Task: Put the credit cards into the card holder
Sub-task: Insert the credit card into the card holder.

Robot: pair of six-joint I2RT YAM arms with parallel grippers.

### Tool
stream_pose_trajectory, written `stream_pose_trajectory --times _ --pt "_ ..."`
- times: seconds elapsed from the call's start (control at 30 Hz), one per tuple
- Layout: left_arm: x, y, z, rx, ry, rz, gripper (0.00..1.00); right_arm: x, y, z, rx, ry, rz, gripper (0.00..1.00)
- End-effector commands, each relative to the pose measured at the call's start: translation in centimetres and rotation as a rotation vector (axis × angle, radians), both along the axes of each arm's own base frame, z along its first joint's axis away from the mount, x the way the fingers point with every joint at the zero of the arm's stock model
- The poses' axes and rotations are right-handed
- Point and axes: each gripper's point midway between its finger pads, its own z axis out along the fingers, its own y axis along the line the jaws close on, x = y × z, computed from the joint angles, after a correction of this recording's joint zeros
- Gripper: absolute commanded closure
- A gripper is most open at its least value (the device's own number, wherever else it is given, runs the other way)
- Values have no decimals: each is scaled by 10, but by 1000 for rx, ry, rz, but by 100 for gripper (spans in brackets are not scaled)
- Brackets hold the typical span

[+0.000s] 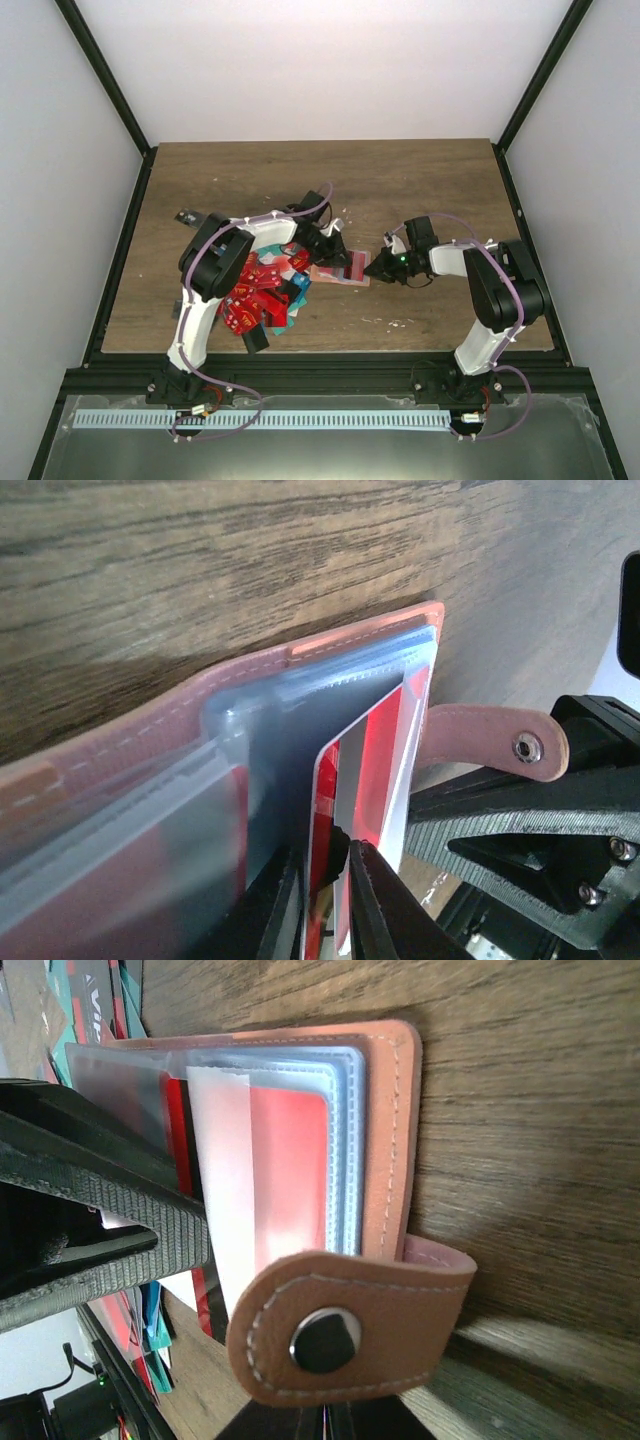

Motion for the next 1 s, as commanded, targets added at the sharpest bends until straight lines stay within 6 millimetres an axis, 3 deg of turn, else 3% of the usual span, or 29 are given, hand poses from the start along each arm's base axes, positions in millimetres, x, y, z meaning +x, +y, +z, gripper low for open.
stream_pose_trajectory --times 0.0,0.17,0.6,0.7,0.97 --pt "-11 9 -8 120 -18 -27 81 -1 3 8 10 1 9 95" --pt "-13 10 1 119 -24 -37 72 4 2 15 3 -23 1 95" --pt "-9 20 34 180 -89 -54 61 14 1 35 -13 -78 -10 94" --pt "-6 20 39 180 -114 -62 65 14 2 38 -1 -78 -10 92" --pt "-6 18 29 169 -118 -95 92 13 8 41 43 -67 -7 91"
